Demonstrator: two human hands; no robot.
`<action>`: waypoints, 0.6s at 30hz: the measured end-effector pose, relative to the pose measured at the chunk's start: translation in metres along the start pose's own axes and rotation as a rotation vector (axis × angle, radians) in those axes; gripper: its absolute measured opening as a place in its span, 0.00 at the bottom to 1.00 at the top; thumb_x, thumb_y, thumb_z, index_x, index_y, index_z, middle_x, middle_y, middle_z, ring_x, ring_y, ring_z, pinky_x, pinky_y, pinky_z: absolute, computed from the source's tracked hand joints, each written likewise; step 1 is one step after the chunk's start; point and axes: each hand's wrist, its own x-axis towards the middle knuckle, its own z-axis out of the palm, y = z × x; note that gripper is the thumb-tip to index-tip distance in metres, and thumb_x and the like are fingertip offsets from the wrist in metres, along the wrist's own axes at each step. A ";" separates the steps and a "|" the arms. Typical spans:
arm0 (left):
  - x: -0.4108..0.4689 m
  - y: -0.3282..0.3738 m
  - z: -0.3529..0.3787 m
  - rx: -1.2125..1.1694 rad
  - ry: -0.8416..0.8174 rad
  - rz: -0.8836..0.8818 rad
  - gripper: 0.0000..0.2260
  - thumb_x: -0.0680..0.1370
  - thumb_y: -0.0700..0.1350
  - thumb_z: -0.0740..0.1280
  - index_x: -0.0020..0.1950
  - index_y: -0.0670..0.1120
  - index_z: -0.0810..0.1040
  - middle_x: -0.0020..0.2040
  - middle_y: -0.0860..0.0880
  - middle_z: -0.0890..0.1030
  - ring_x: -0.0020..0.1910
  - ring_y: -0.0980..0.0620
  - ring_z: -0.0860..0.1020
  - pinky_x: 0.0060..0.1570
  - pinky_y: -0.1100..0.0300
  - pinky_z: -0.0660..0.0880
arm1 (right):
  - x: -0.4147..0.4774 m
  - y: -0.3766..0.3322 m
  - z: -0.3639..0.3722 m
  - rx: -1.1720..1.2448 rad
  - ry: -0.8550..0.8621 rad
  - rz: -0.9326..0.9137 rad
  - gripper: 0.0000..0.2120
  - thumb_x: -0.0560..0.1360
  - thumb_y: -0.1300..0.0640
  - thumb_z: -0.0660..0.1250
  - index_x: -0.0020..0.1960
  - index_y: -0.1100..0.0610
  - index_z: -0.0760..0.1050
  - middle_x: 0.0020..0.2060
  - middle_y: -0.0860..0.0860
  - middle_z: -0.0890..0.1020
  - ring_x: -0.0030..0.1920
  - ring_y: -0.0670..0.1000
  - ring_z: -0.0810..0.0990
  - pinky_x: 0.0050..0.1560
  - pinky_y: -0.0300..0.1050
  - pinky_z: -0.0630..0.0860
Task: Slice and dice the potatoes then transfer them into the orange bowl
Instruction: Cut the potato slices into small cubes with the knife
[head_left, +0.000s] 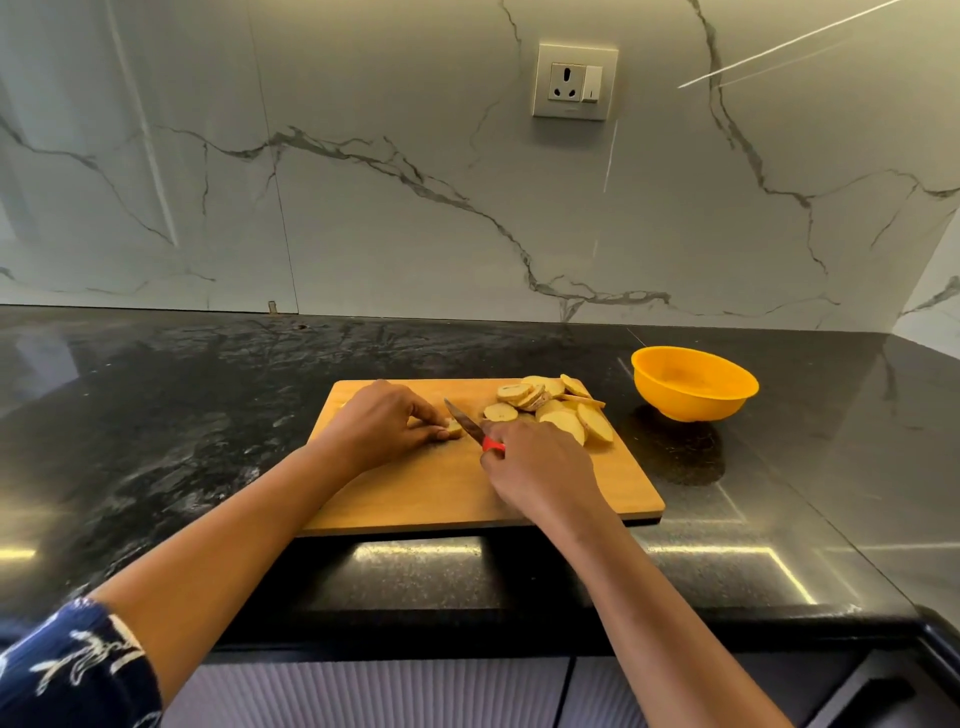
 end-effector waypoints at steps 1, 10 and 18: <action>0.000 0.000 0.000 0.006 0.001 0.004 0.13 0.73 0.54 0.69 0.55 0.50 0.83 0.52 0.52 0.83 0.51 0.56 0.79 0.52 0.64 0.74 | 0.000 -0.001 -0.001 -0.017 -0.005 0.001 0.18 0.80 0.50 0.58 0.70 0.47 0.70 0.60 0.50 0.78 0.57 0.52 0.77 0.49 0.45 0.74; 0.001 0.001 0.002 0.069 0.021 -0.005 0.13 0.74 0.55 0.68 0.54 0.51 0.83 0.52 0.52 0.83 0.49 0.54 0.79 0.52 0.58 0.75 | -0.005 -0.028 0.002 -0.249 -0.048 -0.078 0.11 0.81 0.57 0.57 0.60 0.56 0.73 0.51 0.53 0.80 0.50 0.53 0.78 0.41 0.44 0.70; -0.001 0.003 0.000 0.058 0.007 -0.014 0.13 0.75 0.54 0.68 0.57 0.50 0.82 0.53 0.51 0.83 0.51 0.54 0.79 0.53 0.60 0.75 | -0.031 -0.017 -0.013 -0.274 -0.105 -0.133 0.15 0.80 0.54 0.58 0.66 0.53 0.71 0.48 0.50 0.79 0.46 0.51 0.77 0.41 0.44 0.72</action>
